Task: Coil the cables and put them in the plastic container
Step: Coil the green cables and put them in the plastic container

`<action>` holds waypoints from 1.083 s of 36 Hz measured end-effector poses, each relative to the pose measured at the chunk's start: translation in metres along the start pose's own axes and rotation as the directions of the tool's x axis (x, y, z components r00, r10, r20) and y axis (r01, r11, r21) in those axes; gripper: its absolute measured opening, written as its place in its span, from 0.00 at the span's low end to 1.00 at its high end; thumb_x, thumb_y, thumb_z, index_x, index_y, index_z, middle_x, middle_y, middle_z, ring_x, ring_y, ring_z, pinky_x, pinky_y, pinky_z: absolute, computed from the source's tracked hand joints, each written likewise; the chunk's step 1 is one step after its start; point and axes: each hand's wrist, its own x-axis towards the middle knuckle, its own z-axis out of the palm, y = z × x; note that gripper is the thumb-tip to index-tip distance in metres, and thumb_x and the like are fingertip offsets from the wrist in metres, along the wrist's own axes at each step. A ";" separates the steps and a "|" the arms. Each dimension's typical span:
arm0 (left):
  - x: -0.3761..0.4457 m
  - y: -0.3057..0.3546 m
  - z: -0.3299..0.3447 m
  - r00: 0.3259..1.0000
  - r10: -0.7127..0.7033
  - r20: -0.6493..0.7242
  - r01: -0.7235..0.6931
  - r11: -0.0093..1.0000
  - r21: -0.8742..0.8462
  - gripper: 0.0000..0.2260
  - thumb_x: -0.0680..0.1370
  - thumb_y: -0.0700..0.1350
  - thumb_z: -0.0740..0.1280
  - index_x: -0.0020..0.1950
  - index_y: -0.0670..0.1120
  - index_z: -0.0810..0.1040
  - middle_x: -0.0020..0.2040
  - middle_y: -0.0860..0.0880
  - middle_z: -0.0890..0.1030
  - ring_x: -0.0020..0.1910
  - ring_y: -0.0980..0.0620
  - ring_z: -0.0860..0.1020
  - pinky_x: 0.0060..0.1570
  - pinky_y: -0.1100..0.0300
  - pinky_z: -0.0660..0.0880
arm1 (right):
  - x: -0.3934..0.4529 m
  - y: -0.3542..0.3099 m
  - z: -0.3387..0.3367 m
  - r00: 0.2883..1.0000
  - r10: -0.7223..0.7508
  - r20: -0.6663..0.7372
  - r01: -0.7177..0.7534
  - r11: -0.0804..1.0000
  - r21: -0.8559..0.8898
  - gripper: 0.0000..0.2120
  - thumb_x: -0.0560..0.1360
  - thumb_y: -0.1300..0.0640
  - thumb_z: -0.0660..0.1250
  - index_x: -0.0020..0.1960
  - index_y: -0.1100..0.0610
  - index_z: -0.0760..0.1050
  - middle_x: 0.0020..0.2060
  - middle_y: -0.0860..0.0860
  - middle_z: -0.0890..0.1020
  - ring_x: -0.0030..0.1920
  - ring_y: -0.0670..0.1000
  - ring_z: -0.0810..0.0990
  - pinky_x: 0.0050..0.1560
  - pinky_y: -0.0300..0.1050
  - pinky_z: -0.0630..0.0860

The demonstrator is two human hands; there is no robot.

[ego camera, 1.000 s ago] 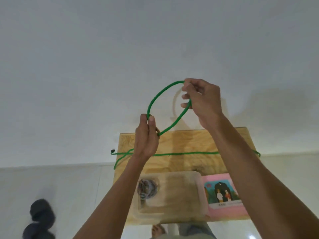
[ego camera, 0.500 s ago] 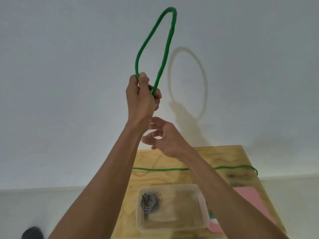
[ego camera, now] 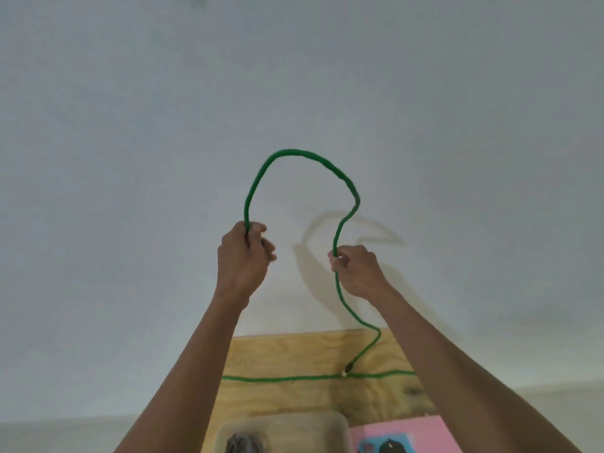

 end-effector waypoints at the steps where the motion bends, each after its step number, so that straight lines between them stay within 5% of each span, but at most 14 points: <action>1: -0.001 -0.005 0.001 1.000 -0.028 -0.001 0.028 0.998 0.051 0.12 0.85 0.45 0.56 0.57 0.44 0.78 0.39 0.45 0.83 0.35 0.50 0.83 0.41 0.53 0.81 | 0.001 0.005 0.000 1.000 0.016 0.024 -0.016 1.000 -0.023 0.13 0.81 0.57 0.60 0.48 0.62 0.81 0.43 0.57 0.84 0.44 0.56 0.82 0.48 0.47 0.79; 5: -0.005 -0.020 0.002 0.992 -0.127 0.011 0.125 0.988 0.095 0.17 0.85 0.54 0.55 0.56 0.47 0.80 0.44 0.43 0.82 0.39 0.48 0.77 0.43 0.52 0.76 | 0.002 0.017 0.009 0.995 0.084 0.055 -0.079 0.994 -0.077 0.14 0.81 0.55 0.62 0.47 0.65 0.79 0.42 0.58 0.83 0.40 0.56 0.81 0.42 0.43 0.77; 8: -0.009 -0.020 0.002 0.983 -0.185 0.016 0.185 0.983 -0.004 0.23 0.84 0.60 0.54 0.48 0.46 0.81 0.35 0.41 0.75 0.35 0.50 0.72 0.42 0.53 0.70 | 0.000 0.015 0.016 0.992 0.119 0.034 -0.114 0.986 -0.125 0.14 0.81 0.53 0.62 0.53 0.65 0.75 0.48 0.58 0.81 0.47 0.56 0.80 0.46 0.43 0.76; 12: -0.012 -0.017 -0.004 0.964 -0.247 0.099 0.263 0.939 -0.221 0.19 0.86 0.49 0.57 0.50 0.38 0.81 0.30 0.45 0.76 0.28 0.49 0.73 0.33 0.55 0.72 | -0.004 -0.003 0.017 0.993 0.115 -0.015 -0.116 0.963 -0.244 0.18 0.80 0.51 0.63 0.62 0.64 0.70 0.58 0.59 0.77 0.57 0.57 0.78 0.50 0.44 0.72; 17: -0.017 -0.013 -0.017 0.906 -0.202 0.372 0.378 0.782 -0.495 0.10 0.84 0.38 0.59 0.60 0.37 0.79 0.39 0.41 0.82 0.38 0.44 0.82 0.44 0.52 0.80 | -0.004 -0.029 0.006 0.998 0.042 0.042 -0.024 0.930 -0.366 0.16 0.81 0.49 0.61 0.58 0.62 0.71 0.48 0.55 0.73 0.52 0.58 0.79 0.44 0.45 0.72; 21: -0.023 -0.005 -0.020 0.884 -0.142 0.446 0.409 0.699 -0.587 0.09 0.81 0.31 0.60 0.54 0.36 0.79 0.41 0.40 0.82 0.39 0.44 0.82 0.45 0.52 0.80 | -0.001 -0.042 0.003 0.996 -0.007 0.084 0.048 0.868 -0.494 0.12 0.81 0.50 0.59 0.55 0.59 0.71 0.50 0.55 0.74 0.51 0.58 0.78 0.43 0.46 0.69; 25: -0.027 0.004 -0.021 0.889 -0.143 0.434 0.409 0.672 -0.617 0.09 0.82 0.40 0.61 0.49 0.38 0.80 0.32 0.46 0.74 0.29 0.50 0.71 0.35 0.57 0.73 | 0.002 -0.044 0.009 0.991 -0.031 0.133 0.098 0.839 -0.535 0.12 0.79 0.48 0.62 0.51 0.57 0.72 0.49 0.54 0.76 0.47 0.56 0.77 0.42 0.46 0.71; 30: -0.029 0.006 -0.023 0.873 -0.136 0.468 0.414 0.714 -0.564 0.17 0.83 0.49 0.61 0.55 0.35 0.80 0.28 0.49 0.66 0.26 0.53 0.62 0.31 0.59 0.67 | -0.004 -0.056 0.012 0.955 -0.296 0.017 0.295 0.943 -0.156 0.06 0.77 0.53 0.67 0.44 0.55 0.77 0.36 0.47 0.80 0.37 0.47 0.79 0.38 0.40 0.75; 32: -0.031 0.007 -0.025 0.861 -0.129 0.492 0.426 0.711 -0.560 0.16 0.83 0.46 0.62 0.55 0.34 0.80 0.26 0.48 0.66 0.26 0.52 0.61 0.31 0.60 0.68 | -0.008 -0.068 0.009 0.912 -0.398 -0.101 0.400 0.917 -0.005 0.02 0.77 0.57 0.69 0.49 0.53 0.76 0.38 0.45 0.79 0.38 0.43 0.79 0.36 0.32 0.72; 34: -0.033 0.008 -0.026 0.841 -0.101 0.531 0.448 0.681 -0.579 0.15 0.82 0.45 0.63 0.56 0.34 0.80 0.26 0.48 0.64 0.25 0.53 0.62 0.30 0.60 0.68 | -0.008 -0.074 0.006 0.879 -0.465 -0.111 0.472 0.880 0.054 0.12 0.76 0.59 0.70 0.57 0.50 0.75 0.43 0.45 0.79 0.43 0.42 0.80 0.38 0.30 0.73; 36: -0.034 0.009 -0.027 0.818 -0.066 0.572 0.467 0.657 -0.592 0.14 0.80 0.45 0.64 0.57 0.34 0.79 0.26 0.48 0.64 0.24 0.54 0.63 0.29 0.60 0.68 | -0.007 -0.078 0.005 0.873 -0.483 -0.073 0.488 0.866 0.110 0.17 0.75 0.61 0.70 0.62 0.48 0.74 0.44 0.46 0.80 0.46 0.43 0.81 0.41 0.34 0.78; 39: -0.039 0.015 -0.025 0.771 -0.021 0.636 0.493 0.652 -0.576 0.14 0.79 0.45 0.63 0.56 0.35 0.79 0.26 0.48 0.66 0.22 0.55 0.63 0.28 0.61 0.67 | -0.004 -0.078 0.006 0.851 -0.518 -0.084 0.523 0.826 0.211 0.12 0.75 0.65 0.69 0.55 0.53 0.80 0.42 0.47 0.83 0.45 0.45 0.82 0.45 0.47 0.81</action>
